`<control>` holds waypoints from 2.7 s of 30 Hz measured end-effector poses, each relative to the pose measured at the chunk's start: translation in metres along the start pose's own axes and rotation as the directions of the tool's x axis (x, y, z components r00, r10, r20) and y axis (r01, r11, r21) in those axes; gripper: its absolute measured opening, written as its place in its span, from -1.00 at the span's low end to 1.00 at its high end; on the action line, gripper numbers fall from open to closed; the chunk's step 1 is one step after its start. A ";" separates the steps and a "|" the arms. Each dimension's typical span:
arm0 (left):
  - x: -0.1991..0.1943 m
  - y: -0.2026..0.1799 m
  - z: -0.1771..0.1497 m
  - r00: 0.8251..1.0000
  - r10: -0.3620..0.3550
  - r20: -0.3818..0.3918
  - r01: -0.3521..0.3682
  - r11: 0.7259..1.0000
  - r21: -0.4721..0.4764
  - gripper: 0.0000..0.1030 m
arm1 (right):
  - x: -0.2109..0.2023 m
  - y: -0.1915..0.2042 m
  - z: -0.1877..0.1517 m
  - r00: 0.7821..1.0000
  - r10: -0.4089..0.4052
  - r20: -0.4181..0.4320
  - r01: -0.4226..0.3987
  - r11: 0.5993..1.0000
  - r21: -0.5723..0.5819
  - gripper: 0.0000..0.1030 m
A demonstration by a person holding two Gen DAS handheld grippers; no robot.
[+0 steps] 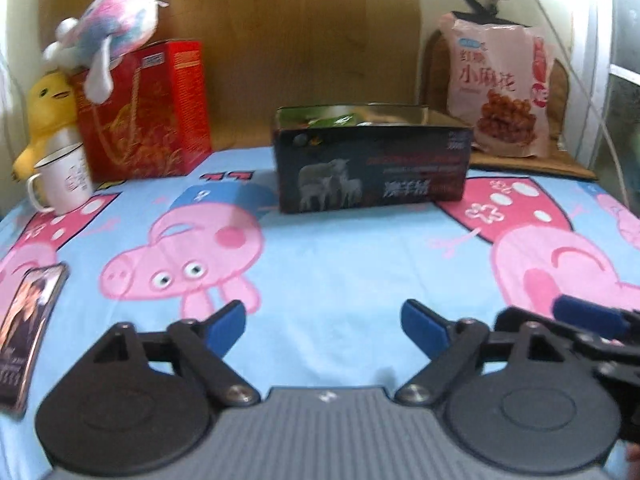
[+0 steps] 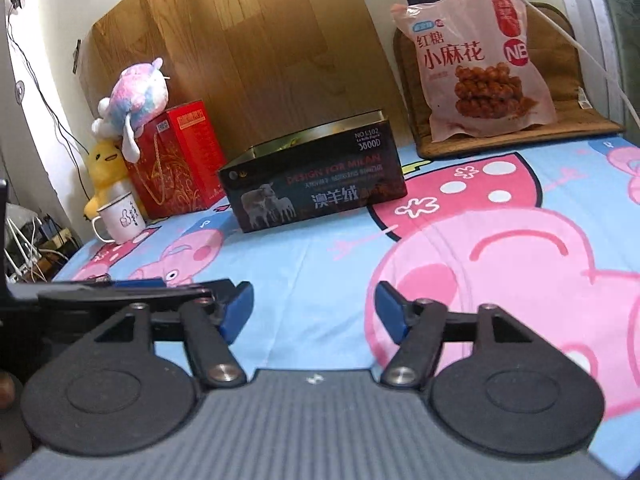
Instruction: Organize snacks
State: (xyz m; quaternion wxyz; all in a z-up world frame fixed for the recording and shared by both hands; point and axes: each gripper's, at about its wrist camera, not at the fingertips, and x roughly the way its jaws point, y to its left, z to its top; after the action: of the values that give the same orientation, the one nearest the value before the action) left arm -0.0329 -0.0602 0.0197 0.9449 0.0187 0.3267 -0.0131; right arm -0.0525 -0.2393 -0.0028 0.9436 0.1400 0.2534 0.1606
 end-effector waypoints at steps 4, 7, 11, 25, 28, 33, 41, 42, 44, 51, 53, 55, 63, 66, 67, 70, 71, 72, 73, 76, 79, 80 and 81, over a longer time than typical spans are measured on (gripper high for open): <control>-0.005 0.005 -0.008 0.999 0.032 -0.009 -0.032 0.999 -0.021 0.91 | -0.006 0.002 -0.008 1.000 0.017 -0.022 -0.016 1.000 0.019 0.46; -0.009 0.004 -0.014 0.998 0.057 -0.001 -0.057 0.998 -0.013 0.97 | -0.008 0.003 -0.013 0.999 0.023 -0.037 -0.022 0.999 0.030 0.47; -0.013 0.002 -0.020 0.997 0.072 0.005 -0.072 0.997 0.007 0.99 | -0.012 0.003 -0.016 0.999 0.029 -0.043 -0.027 0.999 0.046 0.48; -0.021 0.004 -0.016 0.984 0.165 0.071 -0.169 0.984 0.057 0.99 | -0.020 -0.001 -0.016 1.000 0.010 -0.022 -0.008 0.997 0.083 0.53; -0.021 0.004 -0.015 0.981 0.175 0.080 -0.180 0.981 0.068 0.99 | -0.020 -0.002 -0.016 1.000 0.009 -0.023 -0.008 0.997 0.083 0.55; -0.019 0.007 -0.013 0.980 0.183 0.080 -0.189 0.979 0.071 1.00 | -0.019 -0.001 -0.015 1.000 0.006 -0.024 -0.004 0.997 0.083 0.56; -0.019 0.006 -0.013 0.973 0.212 0.085 -0.219 0.972 0.082 1.00 | -0.019 -0.003 -0.015 1.000 0.000 -0.019 0.002 0.996 0.088 0.57; -0.019 0.006 -0.013 0.972 0.217 0.085 -0.224 0.971 0.083 1.00 | -0.019 -0.003 -0.015 1.000 -0.001 -0.019 0.003 0.996 0.090 0.57; -0.019 0.006 -0.013 0.971 0.224 0.084 -0.231 0.969 0.083 1.00 | -0.020 -0.004 -0.015 1.000 -0.001 -0.019 0.003 0.995 0.096 0.57; -0.024 0.004 -0.014 0.964 0.241 0.116 -0.253 0.962 0.099 1.00 | -0.022 -0.006 -0.015 1.000 -0.003 -0.010 0.004 0.995 0.104 0.57; -0.024 0.004 -0.014 0.964 0.239 0.117 -0.251 0.962 0.103 1.00 | -0.022 -0.007 -0.015 1.000 -0.003 -0.009 0.004 0.994 0.108 0.57; -0.024 0.004 -0.014 0.964 0.238 0.116 -0.250 0.963 0.103 1.00 | -0.023 -0.008 -0.015 1.000 -0.004 -0.007 0.005 0.994 0.112 0.57; -0.021 0.002 -0.017 0.964 0.246 0.104 -0.257 0.960 0.111 1.00 | -0.023 -0.012 -0.016 1.000 -0.018 -0.002 0.018 0.990 0.136 0.63; -0.016 0.001 -0.018 0.967 0.242 0.077 -0.249 0.961 0.118 1.00 | -0.023 -0.015 -0.017 1.000 -0.023 -0.006 0.023 0.989 0.149 0.67; -0.015 0.000 -0.019 0.969 0.238 0.066 -0.245 0.962 0.120 1.00 | -0.022 -0.015 -0.018 1.000 -0.026 -0.007 0.027 0.988 0.152 0.67; -0.011 -0.001 -0.020 0.976 0.214 0.031 -0.216 0.970 0.116 1.00 | -0.021 -0.018 -0.018 0.999 -0.033 -0.009 0.034 0.987 0.159 0.69; -0.009 -0.001 -0.021 0.979 0.205 0.017 -0.206 0.972 0.112 1.00 | -0.021 -0.018 -0.018 0.999 -0.037 -0.011 0.038 0.986 0.162 0.69; -0.008 -0.001 -0.021 0.980 0.200 0.006 -0.200 0.974 0.109 1.00 | -0.021 -0.019 -0.018 0.999 -0.040 -0.012 0.042 0.986 0.164 0.71; -0.006 -0.002 -0.021 0.981 0.196 -0.004 -0.195 0.975 0.106 1.00 | -0.020 -0.020 -0.018 0.999 -0.043 -0.013 0.045 0.985 0.167 0.71; -0.003 -0.002 -0.022 0.981 0.194 -0.030 -0.190 0.977 0.102 1.00 | -0.019 -0.022 -0.018 0.999 -0.044 -0.017 0.046 0.983 0.175 0.73; -0.003 -0.003 -0.022 0.981 0.193 -0.033 -0.189 0.977 0.102 1.00 | -0.019 -0.021 -0.018 0.999 -0.042 -0.016 0.044 0.985 0.169 0.76; -0.003 -0.003 -0.022 0.981 0.193 -0.033 -0.189 0.977 0.102 1.00 | -0.019 -0.021 -0.018 0.999 -0.042 -0.016 0.044 0.985 0.168 0.76; -0.003 -0.003 -0.021 0.981 0.193 -0.033 -0.189 0.977 0.101 1.00 | -0.018 -0.022 -0.018 0.999 -0.041 -0.017 0.043 0.985 0.168 0.77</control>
State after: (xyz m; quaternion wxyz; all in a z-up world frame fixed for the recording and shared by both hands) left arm -0.0486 -0.0621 0.0047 0.9324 0.0964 0.3426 0.0622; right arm -0.0718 -0.2627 -0.0172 0.9299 0.2126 0.2752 0.1198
